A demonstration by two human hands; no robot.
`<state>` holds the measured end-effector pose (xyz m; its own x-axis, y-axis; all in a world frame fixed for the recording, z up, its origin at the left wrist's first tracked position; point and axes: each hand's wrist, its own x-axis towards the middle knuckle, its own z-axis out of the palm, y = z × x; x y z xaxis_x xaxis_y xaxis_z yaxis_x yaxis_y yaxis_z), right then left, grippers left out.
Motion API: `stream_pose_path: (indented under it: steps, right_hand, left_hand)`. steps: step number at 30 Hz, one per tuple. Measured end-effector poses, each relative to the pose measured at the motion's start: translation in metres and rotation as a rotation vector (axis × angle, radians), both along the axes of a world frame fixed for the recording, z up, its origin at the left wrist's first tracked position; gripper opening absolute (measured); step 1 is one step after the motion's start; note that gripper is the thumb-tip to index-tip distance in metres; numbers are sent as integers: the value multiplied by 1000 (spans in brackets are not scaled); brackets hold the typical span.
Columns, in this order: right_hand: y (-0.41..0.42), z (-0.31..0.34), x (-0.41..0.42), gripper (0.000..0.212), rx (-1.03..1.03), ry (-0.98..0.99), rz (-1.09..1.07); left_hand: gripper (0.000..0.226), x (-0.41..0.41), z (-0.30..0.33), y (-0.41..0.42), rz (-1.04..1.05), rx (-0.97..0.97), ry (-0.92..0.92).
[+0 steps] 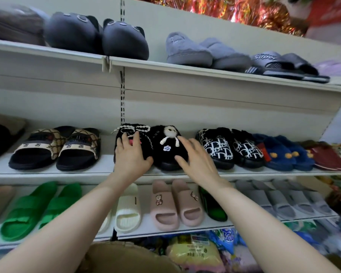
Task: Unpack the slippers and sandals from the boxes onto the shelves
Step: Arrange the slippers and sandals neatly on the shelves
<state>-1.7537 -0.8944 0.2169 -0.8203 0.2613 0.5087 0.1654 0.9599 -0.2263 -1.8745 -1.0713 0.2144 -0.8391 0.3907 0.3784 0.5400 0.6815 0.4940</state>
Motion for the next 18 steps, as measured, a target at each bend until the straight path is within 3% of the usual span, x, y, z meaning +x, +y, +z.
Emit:
stream_pose_path:
  steps: [4,6,11,15,18]
  right_hand:
    - [43,10,28,56,82,166,-20]
    - [76,11,38,55,112,208,-40]
    - [180,9,63,58,57,219,-168]
    - [247,-3,74,77,-47,41,-230]
    - [272,-9,75,88,-126,-62,-189]
  left_hand:
    - [81,34,9,40,-213,123,258]
    - [79,56,13,70,-306,153,295]
    - [93,95,7,167,-341,177,179]
    - [114,101,-9,233,-213,111,-81]
    - [120,103,-19,257,-106,107,-131]
